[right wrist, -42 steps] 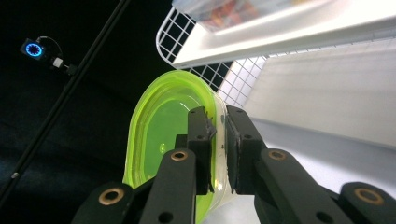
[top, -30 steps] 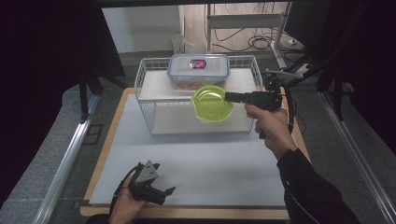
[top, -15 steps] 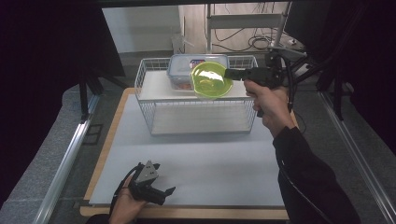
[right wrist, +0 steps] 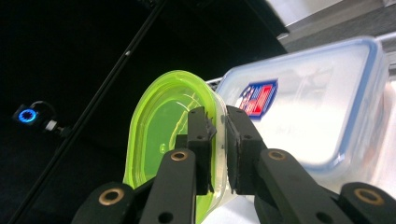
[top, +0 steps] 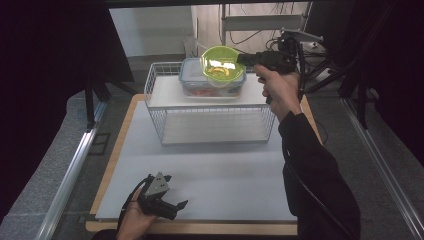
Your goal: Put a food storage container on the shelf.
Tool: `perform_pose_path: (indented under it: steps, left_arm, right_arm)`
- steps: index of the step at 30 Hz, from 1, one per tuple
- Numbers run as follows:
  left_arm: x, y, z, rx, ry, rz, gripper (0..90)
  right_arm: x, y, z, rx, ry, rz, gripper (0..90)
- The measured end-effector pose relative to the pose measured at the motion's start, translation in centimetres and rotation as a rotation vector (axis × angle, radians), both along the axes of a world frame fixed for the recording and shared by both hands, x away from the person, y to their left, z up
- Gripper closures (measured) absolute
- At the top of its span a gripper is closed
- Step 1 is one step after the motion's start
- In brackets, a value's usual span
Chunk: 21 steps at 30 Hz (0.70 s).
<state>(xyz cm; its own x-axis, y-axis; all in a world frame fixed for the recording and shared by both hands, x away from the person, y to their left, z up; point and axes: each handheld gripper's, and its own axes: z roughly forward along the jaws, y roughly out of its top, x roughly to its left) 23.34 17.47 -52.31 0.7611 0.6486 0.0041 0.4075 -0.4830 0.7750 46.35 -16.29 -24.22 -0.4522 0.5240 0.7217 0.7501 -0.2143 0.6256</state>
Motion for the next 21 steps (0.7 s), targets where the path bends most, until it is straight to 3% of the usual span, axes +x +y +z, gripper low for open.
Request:
perform_pose_path:
  steps: [10,21]
  left_arm:
    - [0.0,0.0,0.0,-0.003,0.000,-0.003,1.7]
    - [0.0,-0.1,0.0,-0.007,0.004,-0.009,1.9]
  right_arm:
    - [2.8,2.1,0.6,-0.025,-0.002,-0.064,81.4]
    - [5.2,3.5,-0.2,-0.057,0.036,-0.122,81.3]
